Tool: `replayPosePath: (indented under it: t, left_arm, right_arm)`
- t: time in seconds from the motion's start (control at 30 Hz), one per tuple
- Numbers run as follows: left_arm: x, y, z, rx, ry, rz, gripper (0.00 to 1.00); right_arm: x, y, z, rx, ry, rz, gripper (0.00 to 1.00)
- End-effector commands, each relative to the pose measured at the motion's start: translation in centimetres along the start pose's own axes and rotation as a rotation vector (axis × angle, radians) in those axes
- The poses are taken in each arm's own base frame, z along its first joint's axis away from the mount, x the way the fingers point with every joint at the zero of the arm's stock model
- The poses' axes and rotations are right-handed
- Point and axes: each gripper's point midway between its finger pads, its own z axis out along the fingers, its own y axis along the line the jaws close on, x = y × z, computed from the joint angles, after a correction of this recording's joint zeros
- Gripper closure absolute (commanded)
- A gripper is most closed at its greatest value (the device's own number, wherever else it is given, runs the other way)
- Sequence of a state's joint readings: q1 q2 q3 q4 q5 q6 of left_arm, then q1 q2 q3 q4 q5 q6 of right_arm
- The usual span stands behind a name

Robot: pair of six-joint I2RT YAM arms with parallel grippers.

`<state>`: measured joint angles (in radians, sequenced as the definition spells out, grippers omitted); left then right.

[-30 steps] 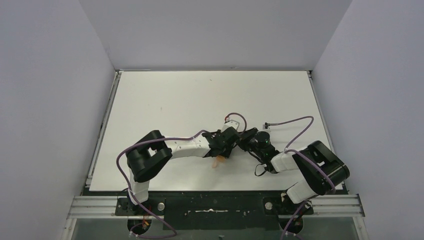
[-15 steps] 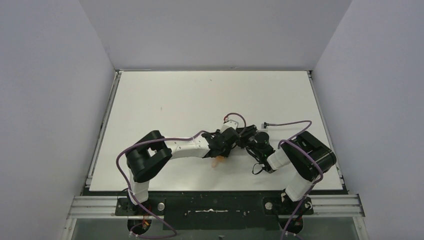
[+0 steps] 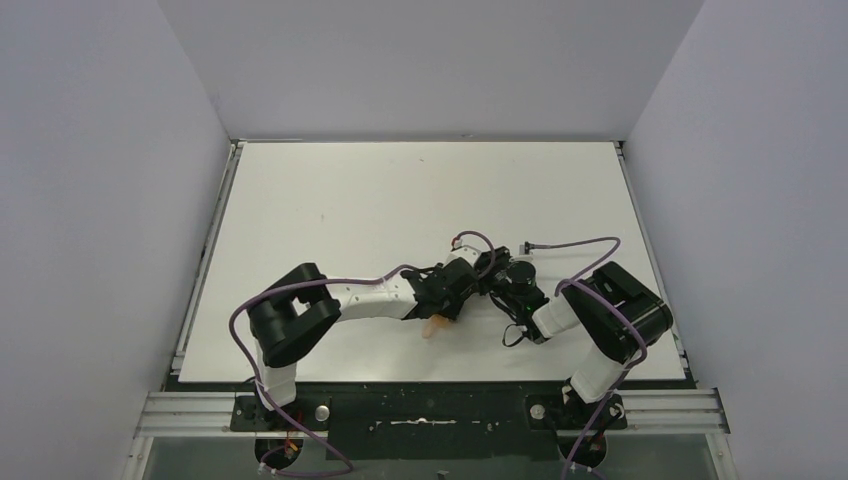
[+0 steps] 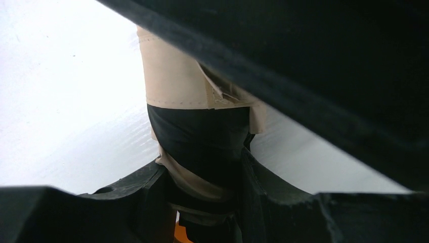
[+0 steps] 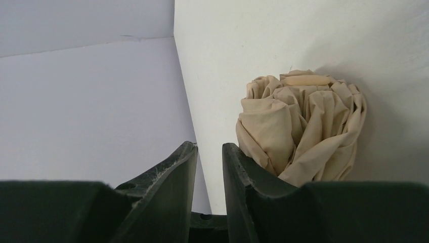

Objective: Put away the umbrella

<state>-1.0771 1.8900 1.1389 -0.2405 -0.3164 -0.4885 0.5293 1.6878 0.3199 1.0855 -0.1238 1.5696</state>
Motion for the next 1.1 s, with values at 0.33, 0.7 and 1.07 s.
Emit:
replayPosePath:
  t: [0.33, 0.7, 1.07]
  left_arm:
    - [7.4, -2.0, -0.8, 0.229, 0.256, 0.113, 1.00]
    - [7.5, -0.7, -1.4, 0.204, 0.240, 0.172, 1.00]
    - [6.5, -0.7, -2.0, 0.252, 0.215, 0.263, 1.00]
  right_arm:
    - [1.6, -8.1, -1.2, 0.248, 0.056, -0.135, 0.69]
    - [-1.8, -11.8, -5.4, 0.566, -0.083, -0.301, 0.63]
    - [-6.4, -8.6, -7.4, 0.491, -0.198, -0.308, 0.56]
